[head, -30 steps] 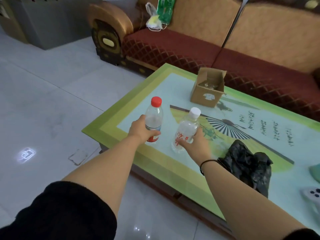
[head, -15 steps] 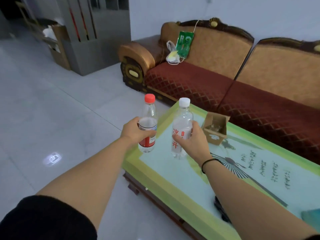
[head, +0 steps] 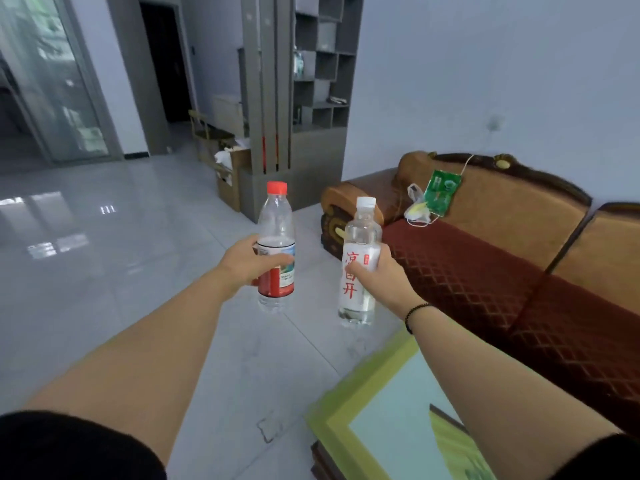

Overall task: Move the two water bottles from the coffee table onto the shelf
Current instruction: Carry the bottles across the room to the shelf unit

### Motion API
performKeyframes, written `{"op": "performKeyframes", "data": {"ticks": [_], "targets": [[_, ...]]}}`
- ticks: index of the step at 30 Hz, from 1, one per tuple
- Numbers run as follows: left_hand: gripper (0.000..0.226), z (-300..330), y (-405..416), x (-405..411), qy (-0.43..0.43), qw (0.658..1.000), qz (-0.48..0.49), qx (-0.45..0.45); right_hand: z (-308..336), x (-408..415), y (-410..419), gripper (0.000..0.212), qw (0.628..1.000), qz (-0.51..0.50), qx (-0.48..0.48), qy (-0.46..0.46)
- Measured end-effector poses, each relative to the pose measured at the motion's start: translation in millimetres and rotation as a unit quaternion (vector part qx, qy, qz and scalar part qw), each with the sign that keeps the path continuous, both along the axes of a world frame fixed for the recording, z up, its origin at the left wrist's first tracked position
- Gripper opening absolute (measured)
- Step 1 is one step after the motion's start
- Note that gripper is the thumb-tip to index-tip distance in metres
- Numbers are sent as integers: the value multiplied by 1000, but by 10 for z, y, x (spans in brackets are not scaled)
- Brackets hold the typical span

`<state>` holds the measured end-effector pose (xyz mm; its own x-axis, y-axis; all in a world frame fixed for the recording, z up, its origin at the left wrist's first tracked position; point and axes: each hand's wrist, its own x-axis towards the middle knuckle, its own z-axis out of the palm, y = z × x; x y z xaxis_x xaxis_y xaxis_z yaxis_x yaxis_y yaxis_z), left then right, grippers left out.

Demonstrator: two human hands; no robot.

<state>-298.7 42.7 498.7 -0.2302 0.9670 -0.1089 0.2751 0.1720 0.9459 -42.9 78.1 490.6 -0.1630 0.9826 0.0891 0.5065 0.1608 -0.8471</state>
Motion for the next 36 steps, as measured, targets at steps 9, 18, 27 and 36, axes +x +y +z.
{"op": "performKeyframes", "data": {"ticks": [9, 18, 27, 36], "targets": [[38, 535, 1074, -1528, 32, 999, -5, 8, 453, -1466, 1424, 68, 999, 20, 23, 35], [30, 508, 2744, -2489, 24, 1000, -11, 2, 431, -2329, 3092, 59, 999, -13, 38, -1], [43, 555, 5170, -3227, 33, 999, -33, 11, 520, -3144, 5434, 64, 998, -9, 35, -45], [43, 848, 7604, -4037, 49, 997, -26, 60, 791, -3842, 7770, 59, 998, -25, 58, -25]]}}
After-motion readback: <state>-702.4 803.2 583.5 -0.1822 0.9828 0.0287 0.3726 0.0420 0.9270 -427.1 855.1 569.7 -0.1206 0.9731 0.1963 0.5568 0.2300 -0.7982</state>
